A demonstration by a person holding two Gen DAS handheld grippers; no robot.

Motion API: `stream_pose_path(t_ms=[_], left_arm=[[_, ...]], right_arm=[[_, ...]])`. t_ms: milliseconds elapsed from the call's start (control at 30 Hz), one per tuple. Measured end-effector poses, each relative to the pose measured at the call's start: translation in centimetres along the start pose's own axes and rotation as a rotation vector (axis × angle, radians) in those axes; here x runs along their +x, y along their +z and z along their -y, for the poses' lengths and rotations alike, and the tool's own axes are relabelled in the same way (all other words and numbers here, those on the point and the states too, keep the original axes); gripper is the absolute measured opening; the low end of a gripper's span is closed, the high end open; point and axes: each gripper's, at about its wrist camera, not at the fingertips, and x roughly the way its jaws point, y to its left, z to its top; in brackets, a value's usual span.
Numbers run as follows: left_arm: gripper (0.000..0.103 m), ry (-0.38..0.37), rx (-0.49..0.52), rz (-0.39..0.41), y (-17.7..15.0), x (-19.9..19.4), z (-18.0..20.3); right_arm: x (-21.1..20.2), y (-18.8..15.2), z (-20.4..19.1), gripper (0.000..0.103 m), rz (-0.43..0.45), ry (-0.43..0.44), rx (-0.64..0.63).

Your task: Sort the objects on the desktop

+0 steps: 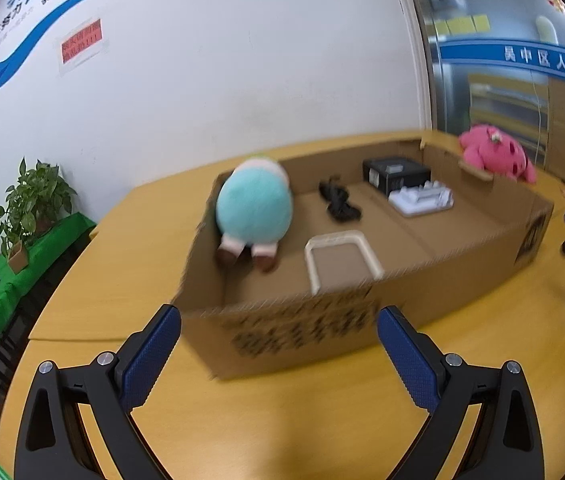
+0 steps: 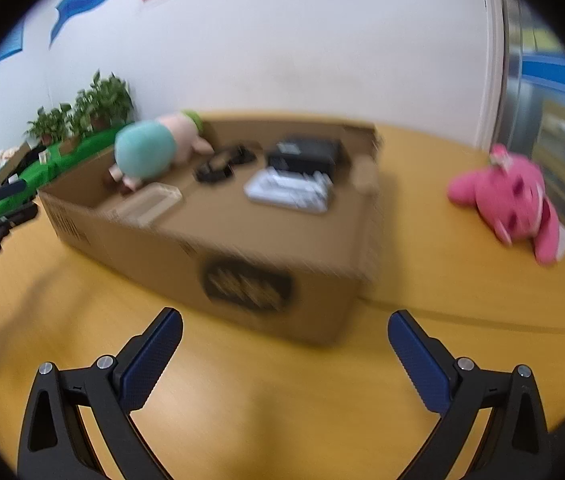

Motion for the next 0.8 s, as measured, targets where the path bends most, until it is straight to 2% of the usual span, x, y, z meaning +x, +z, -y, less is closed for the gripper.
stream_pose_path(t_ms=[100, 233, 333, 433, 500, 800], left_arm=[[0.100, -0.032, 0.027, -0.102, -2.3, 1.0, -2.9], [0.100, -0.150, 0.053, -0.221, -5.4, 2.5, -6.1], [0.100, -0.198, 0.020, -0.318, -7.6, 4.1, -8.5], [0.101, -0.247, -0.027, -0.321, -8.7, 5.1, -10.8], [0.101, -0.257, -0.001, -0.318, -8.5, 5.5, -11.2], [0.103, -0.343, 0.080, -0.329, -5.8, 8.5, -12.7]], right_arm=[[-0.1, -2.0, 3.8, 0.102, -0.078, 0.027, 0.025], [0.9, -5.4, 6.6, 0.103, -0.220, 0.114, 0.003], [0.5, -6.8, 6.6, 0.103, -0.236, 0.119, -0.152], [0.4, -6.9, 7.1, 0.103, -0.244, 0.156, -0.205], [0.5, -6.8, 7.7, 0.103, -0.219, 0.189, -0.235], [2.9, -4.5, 10.2, 0.103, -0.227, 0.207, -0.256]])
